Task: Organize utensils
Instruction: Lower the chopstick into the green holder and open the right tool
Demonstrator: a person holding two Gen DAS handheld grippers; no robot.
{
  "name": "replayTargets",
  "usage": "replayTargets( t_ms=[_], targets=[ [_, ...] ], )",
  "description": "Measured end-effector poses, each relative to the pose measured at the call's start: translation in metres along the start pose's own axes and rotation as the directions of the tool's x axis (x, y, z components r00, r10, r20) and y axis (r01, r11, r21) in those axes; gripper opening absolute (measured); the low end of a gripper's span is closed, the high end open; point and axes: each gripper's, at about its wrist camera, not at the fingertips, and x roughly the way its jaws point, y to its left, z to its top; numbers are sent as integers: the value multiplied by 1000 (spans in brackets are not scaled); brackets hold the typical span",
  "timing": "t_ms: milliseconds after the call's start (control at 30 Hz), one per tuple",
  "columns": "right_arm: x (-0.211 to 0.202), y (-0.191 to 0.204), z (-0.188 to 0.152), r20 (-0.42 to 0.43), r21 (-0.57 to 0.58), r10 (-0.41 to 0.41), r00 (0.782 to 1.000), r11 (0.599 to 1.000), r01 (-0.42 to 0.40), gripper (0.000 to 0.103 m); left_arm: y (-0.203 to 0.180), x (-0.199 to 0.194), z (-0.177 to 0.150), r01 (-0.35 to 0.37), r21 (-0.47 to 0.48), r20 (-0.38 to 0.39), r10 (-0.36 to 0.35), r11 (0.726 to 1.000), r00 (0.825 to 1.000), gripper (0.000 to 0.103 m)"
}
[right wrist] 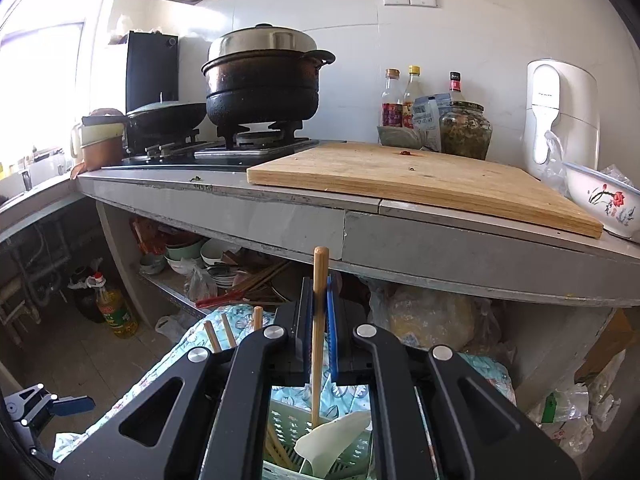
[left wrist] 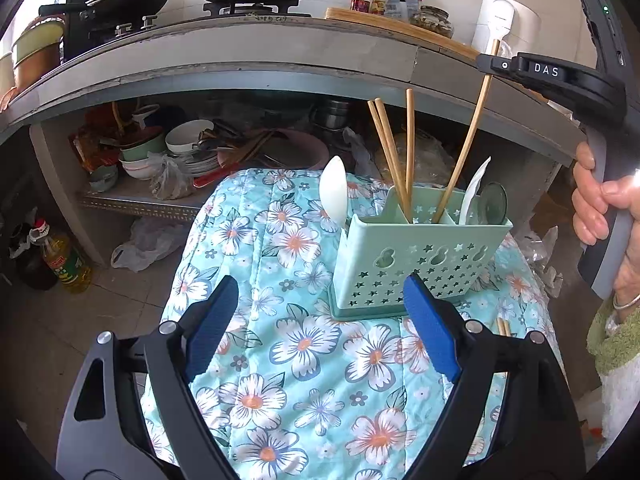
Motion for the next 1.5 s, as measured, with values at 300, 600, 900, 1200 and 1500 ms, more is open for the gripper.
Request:
replayTargets(
  t_ms=[300,600,900,1200,1500],
  targets=[
    [6,11,-10,-21,-45,-7,1000,999,6,6,3,1,-2,-9,-2,-1,9,1000,1000,81],
    [-3,16,0,27,-61,-7,1000,998,9,6,5,0,-3,-13,-10,3,13,1000,1000,81],
    [4,24,8,37,-69,1,999,998,2,6,10,-4,-4,-18,-16,4,18,1000,1000,81],
    [13,35,-10,-18,-99,19,1000,995,-21,6,14,-3,-5,-17,-27,-6,17,999,1000,81],
    [25,41,-25,-132,-110,51,990,992,-66,6,14,-4,-7,-10,-25,-8,10,1000,1000,81]
  ],
)
